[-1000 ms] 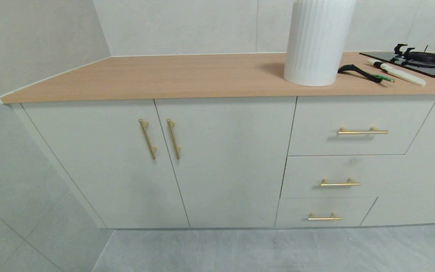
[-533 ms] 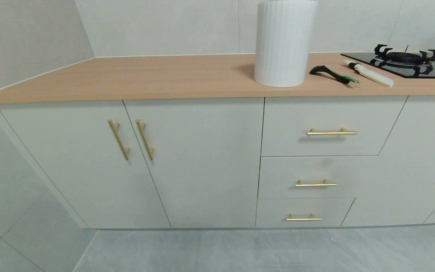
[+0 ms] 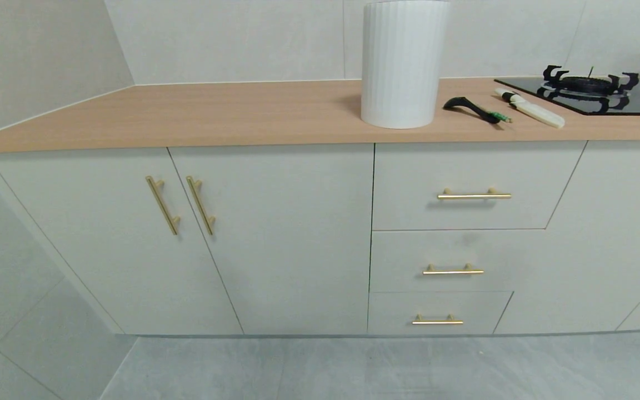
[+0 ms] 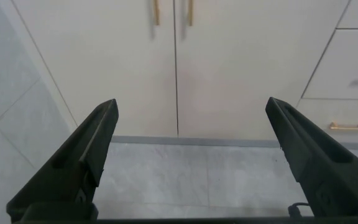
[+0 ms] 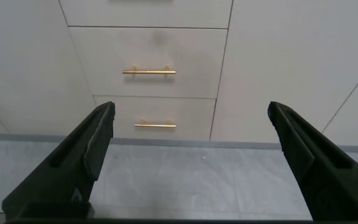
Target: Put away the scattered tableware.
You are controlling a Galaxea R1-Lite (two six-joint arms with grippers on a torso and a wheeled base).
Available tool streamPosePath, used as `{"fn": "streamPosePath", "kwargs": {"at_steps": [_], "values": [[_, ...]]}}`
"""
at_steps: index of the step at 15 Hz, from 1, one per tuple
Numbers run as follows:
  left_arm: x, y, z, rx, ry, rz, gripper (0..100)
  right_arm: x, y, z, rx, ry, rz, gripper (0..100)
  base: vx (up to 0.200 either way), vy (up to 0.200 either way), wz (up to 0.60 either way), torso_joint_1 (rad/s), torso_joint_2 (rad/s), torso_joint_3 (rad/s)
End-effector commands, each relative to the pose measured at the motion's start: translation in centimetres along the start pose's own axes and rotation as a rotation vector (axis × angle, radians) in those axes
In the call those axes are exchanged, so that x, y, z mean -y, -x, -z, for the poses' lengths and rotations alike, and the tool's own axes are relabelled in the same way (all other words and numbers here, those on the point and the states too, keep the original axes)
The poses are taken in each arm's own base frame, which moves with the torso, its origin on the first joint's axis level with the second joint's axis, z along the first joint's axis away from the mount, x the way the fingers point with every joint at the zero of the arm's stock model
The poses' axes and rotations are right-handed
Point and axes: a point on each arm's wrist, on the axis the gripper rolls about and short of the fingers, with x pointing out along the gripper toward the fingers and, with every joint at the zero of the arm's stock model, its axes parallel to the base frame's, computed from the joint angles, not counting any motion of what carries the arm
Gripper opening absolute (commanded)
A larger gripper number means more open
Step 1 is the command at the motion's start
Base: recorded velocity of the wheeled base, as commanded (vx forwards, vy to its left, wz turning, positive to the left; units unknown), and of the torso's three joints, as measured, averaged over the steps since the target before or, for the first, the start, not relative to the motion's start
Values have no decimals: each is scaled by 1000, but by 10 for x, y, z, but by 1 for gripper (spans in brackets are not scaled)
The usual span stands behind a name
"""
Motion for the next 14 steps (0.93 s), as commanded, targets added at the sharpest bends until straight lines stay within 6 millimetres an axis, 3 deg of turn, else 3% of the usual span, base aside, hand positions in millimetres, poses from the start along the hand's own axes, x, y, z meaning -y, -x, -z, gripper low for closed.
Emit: {"fn": "streamPosePath", "kwargs": {"at_steps": [1,3,14], "values": [[0,0,0,-2,0,-1,100,0,0,0,-1,1,0,100,200,0,0,-7,2,7],[0,0,0,0,0,-1,100,0,0,0,-1,1,0,100,200,0,0,5,2,0],[0,0,0,-2,0,-1,100,0,0,-1,6,7,3,100,0,0,0,0,0,0]]}}
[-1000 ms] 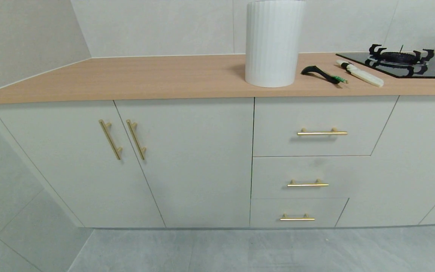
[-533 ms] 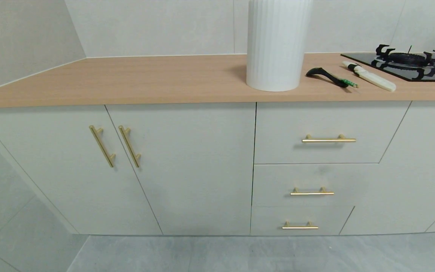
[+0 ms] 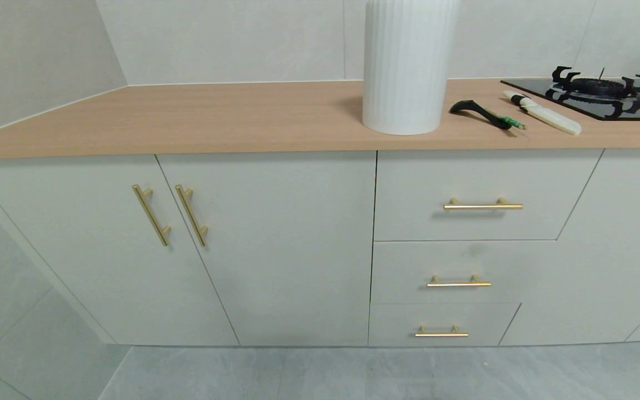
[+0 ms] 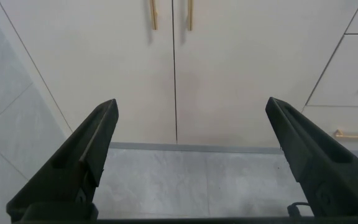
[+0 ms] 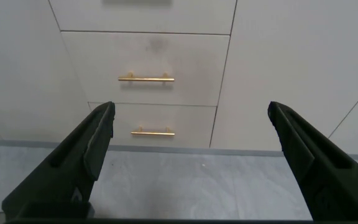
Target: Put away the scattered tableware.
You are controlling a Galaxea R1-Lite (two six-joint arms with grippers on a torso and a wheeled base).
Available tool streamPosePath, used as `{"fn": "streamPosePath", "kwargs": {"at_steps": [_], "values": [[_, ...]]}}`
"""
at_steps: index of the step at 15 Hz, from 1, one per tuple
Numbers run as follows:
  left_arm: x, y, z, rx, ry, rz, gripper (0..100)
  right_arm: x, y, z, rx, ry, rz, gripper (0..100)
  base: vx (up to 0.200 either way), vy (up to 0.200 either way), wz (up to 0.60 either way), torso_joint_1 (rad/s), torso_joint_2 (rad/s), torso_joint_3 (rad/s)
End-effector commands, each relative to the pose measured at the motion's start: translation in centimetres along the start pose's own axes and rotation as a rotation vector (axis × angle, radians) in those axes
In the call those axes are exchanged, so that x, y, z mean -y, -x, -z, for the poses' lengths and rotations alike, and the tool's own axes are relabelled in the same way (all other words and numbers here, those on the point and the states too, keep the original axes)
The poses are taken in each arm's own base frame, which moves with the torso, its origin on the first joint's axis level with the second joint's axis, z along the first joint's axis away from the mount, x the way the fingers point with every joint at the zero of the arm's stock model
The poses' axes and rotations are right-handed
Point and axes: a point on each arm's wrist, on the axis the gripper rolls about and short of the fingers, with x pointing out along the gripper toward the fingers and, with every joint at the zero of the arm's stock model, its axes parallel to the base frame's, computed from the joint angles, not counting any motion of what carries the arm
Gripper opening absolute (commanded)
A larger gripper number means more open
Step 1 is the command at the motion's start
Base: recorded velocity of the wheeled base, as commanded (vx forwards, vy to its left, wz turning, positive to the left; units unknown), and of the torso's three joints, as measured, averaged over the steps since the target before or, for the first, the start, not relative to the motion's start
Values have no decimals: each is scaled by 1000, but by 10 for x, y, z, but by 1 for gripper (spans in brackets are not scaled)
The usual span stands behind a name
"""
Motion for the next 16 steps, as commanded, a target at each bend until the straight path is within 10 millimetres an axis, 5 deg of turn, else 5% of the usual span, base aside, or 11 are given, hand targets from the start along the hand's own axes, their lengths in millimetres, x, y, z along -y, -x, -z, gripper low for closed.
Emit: {"fn": "streamPosePath", "kwargs": {"at_steps": [1,3,8,12,16], "values": [[0,0,0,0,0,-1,100,0,3,-14,72,-9,4,100,0,0,0,0,0,0],[0,0,0,0,0,-1,100,0,8,-30,123,-41,-22,100,0,0,0,0,0,0],[0,0,0,0,0,-1,100,-3,-5,-33,-91,-47,-206,100,0,0,0,0,0,0],[0,0,0,0,0,-1,100,-5,-64,-62,-437,-21,-301,100,0,0,0,0,0,0],[0,0,0,-1,0,-1,100,-22,-134,-88,-578,3,-425,100,0,0,0,0,0,0]]}}
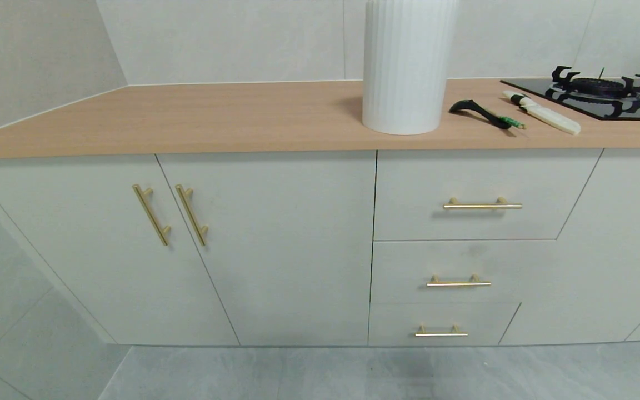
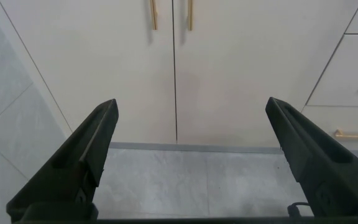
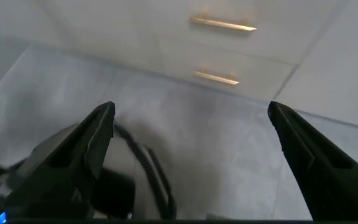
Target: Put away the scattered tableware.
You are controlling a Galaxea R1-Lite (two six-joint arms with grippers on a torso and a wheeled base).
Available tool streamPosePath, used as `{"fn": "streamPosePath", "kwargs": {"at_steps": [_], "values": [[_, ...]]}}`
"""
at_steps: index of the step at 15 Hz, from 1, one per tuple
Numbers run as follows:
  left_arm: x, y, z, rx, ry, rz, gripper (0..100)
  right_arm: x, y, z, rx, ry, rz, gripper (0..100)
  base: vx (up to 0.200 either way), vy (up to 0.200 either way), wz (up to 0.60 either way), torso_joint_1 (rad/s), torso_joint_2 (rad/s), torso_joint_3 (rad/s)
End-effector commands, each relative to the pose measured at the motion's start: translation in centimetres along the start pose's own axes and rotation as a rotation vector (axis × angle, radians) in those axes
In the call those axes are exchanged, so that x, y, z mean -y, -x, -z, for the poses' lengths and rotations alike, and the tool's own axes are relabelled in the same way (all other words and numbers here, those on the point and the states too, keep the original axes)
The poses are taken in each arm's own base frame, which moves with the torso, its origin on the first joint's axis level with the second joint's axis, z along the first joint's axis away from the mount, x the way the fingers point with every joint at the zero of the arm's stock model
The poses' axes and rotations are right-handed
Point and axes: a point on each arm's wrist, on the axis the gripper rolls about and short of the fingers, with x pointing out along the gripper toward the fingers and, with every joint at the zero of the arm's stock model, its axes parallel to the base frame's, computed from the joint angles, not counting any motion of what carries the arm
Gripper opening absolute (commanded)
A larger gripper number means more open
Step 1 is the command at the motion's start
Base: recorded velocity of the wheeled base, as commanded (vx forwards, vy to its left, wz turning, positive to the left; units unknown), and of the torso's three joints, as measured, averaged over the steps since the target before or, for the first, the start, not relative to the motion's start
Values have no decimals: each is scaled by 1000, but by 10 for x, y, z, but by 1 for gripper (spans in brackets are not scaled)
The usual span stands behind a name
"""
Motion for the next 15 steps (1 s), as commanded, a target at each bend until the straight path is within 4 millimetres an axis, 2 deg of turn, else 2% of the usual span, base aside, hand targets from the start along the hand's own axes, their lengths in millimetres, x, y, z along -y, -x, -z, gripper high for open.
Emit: {"fn": "streamPosePath", "kwargs": {"at_steps": [1,2,3,5,7,9,15], "values": [[0,0,0,0,0,-1,100,7,-72,-52,-183,9,-84,100,0,0,0,0,0,0],[0,0,0,-2,0,-1,100,9,-95,-62,-208,8,-91,100,0,0,0,0,0,0],[0,0,0,0,0,-1,100,10,-105,-67,-211,8,-93,100,0,0,0,0,0,0],[0,0,0,0,0,-1,100,11,-142,-82,-217,21,-78,100,0,0,0,0,0,0],[0,0,0,0,0,-1,100,10,-167,-87,-249,31,-80,100,0,0,0,0,0,0],[0,0,0,0,0,-1,100,9,-185,-83,-293,25,-85,100,0,0,0,0,0,0],[0,0,0,0,0,-1,100,10,-193,-83,-213,-53,-62,100,0,0,0,0,0,0]]}}
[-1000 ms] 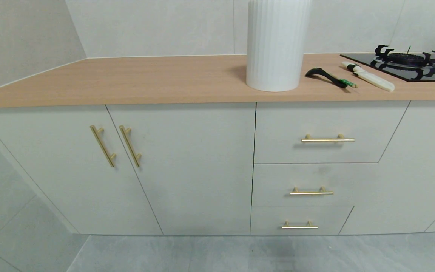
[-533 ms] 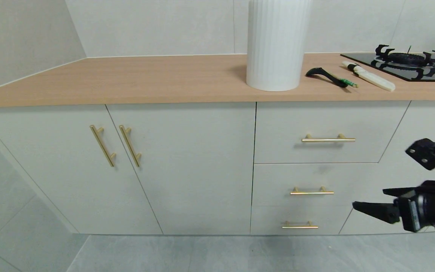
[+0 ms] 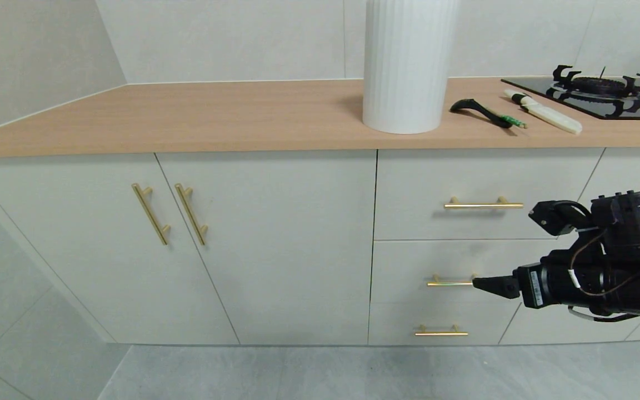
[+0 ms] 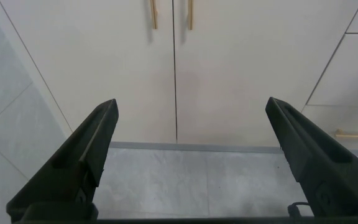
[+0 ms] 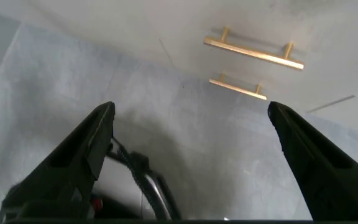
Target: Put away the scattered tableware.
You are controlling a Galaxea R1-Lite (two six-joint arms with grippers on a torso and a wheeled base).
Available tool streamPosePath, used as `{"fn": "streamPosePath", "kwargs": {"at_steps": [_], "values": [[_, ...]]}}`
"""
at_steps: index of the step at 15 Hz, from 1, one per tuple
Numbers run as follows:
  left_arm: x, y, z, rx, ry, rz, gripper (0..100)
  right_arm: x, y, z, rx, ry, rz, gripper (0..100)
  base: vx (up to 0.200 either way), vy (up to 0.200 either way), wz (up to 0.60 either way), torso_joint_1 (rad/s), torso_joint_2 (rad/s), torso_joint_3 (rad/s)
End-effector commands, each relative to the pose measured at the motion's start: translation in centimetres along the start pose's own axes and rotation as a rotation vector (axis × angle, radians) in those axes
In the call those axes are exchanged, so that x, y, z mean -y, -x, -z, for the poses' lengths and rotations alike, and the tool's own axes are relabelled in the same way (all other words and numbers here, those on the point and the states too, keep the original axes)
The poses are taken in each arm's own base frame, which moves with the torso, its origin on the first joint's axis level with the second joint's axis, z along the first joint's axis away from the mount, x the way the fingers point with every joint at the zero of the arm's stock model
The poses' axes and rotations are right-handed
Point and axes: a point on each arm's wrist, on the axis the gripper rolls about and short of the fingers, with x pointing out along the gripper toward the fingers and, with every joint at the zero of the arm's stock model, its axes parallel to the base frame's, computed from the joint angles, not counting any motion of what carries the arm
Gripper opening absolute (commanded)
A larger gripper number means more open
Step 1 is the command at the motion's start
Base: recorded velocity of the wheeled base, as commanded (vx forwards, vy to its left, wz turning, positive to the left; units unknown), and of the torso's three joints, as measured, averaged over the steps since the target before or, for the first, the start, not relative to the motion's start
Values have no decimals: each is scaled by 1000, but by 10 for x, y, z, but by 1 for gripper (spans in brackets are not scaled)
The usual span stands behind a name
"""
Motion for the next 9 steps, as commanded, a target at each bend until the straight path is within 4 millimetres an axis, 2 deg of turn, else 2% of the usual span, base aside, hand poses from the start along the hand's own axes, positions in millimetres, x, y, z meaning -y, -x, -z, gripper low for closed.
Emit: {"fn": "streamPosePath", "kwargs": {"at_steps": [1,3,5,9], "values": [[0,0,0,0,0,-1,100,3,-12,5,-36,-9,14,100,0,0,0,0,0,0],[0,0,0,0,0,-1,100,8,-28,10,-79,-14,96,100,0,0,0,0,0,0],[0,0,0,0,0,-1,100,16,-57,16,-99,-19,192,100,0,0,0,0,0,0],[0,0,0,0,0,-1,100,32,-114,36,-42,-69,264,100,0,0,0,0,0,0]]}}
